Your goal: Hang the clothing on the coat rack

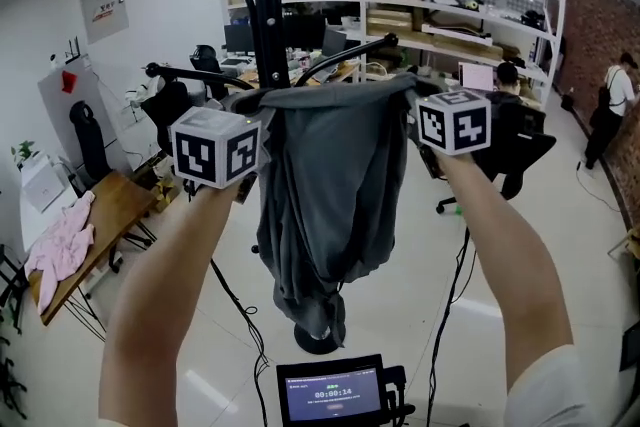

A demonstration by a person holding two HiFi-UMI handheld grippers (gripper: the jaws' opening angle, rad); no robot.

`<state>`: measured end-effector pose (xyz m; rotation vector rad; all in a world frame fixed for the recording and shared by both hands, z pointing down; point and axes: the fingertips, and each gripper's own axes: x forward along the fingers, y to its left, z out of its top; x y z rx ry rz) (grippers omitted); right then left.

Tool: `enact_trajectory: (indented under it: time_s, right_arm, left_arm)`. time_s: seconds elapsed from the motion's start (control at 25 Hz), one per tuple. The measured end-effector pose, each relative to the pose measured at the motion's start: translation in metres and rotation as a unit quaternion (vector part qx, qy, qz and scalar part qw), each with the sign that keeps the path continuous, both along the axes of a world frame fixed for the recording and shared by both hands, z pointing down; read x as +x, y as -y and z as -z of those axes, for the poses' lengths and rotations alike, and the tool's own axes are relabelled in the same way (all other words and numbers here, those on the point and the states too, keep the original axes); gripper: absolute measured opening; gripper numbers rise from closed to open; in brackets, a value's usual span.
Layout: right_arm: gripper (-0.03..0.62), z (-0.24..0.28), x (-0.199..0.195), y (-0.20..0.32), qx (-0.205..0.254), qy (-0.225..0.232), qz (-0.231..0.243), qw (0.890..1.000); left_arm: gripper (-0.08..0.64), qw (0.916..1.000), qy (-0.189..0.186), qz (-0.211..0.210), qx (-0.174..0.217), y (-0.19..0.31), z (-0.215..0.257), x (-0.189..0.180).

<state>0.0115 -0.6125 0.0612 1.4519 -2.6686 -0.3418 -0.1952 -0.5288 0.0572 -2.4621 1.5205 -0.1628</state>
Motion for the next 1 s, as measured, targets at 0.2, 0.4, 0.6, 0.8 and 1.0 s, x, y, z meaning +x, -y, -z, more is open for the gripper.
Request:
enact_trajectory:
  time_s: [0.2, 0.4, 0.6, 0.8, 1.0]
  right_arm:
    - [0.009, 0.037, 0.008, -0.02, 0.083, 0.008, -0.002, 0.997]
    - [0.009, 0.107, 0.014, -0.049, 0.181, 0.023, -0.008, 0.983]
    - [0.009, 0.161, 0.013, -0.048, 0.2, 0.045, -0.01, 0.979]
    - [0.01, 0.162, 0.0, -0.006, 0.139, 0.015, -0.028, 0.99]
    - [0.01, 0.111, -0.007, 0.031, 0.045, -0.007, -0.02, 0.999]
  left_arm:
    - [0.002, 0.9976, 0.03, -0.017, 0.06, -0.021, 0.034, 0.006]
    - [0.002, 0.9917, 0.026, -0.016, 0.125, -0.042, 0.084, 0.006]
    - [0.002, 0.9879, 0.015, -0.002, 0.155, -0.049, 0.132, 0.005]
    - [0.003, 0.9912, 0.014, 0.053, 0.12, -0.026, 0.139, -0.009]
    - [0.003, 0.9963, 0.019, 0.069, 0.048, -0.002, 0.101, -0.006]
